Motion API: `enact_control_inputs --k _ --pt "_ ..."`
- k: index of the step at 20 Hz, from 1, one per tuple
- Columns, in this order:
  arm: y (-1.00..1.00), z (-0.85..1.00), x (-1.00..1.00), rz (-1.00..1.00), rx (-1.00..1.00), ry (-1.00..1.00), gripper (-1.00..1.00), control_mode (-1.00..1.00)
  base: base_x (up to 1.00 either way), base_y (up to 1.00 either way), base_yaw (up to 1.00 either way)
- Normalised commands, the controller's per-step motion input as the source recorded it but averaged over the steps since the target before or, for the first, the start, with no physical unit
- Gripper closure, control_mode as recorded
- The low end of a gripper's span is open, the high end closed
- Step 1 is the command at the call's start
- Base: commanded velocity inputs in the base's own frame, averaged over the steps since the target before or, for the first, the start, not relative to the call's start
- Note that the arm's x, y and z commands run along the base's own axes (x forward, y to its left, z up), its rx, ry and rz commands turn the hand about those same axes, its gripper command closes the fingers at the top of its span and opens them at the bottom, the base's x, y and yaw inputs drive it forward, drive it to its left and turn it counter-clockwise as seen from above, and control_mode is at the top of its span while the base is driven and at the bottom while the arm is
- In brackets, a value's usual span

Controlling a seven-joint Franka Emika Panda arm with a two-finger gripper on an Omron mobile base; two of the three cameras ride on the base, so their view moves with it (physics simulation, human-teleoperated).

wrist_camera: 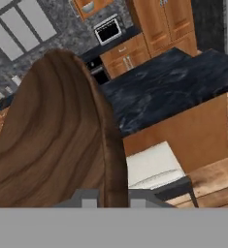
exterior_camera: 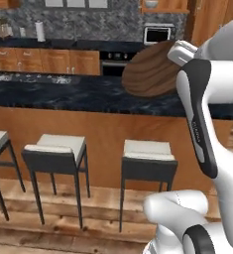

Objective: Pick up the bowls from the cabinet and place each bowl in front of a stool on the dining counter.

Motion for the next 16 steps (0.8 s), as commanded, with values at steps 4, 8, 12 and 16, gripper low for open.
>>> enact_control_inputs --k 4,8,12,16 --pt "0.0 0.0 0.0 0.0 0.0 0.0 1.0 1.0 0.23 0.25 -0.54" --pt "0.0 0.0 0.0 0.0 0.0 0.0 1.0 1.0 0.14 0.03 -0.5" --pt "0.0 0.0 0.0 0.0 0.0 0.0 1.0 1.0 0.27 0.06 -0.41" --pt "0.0 0.0 0.0 0.0 0.0 0.0 1.0 1.0 0.67 0.51 -0.2"
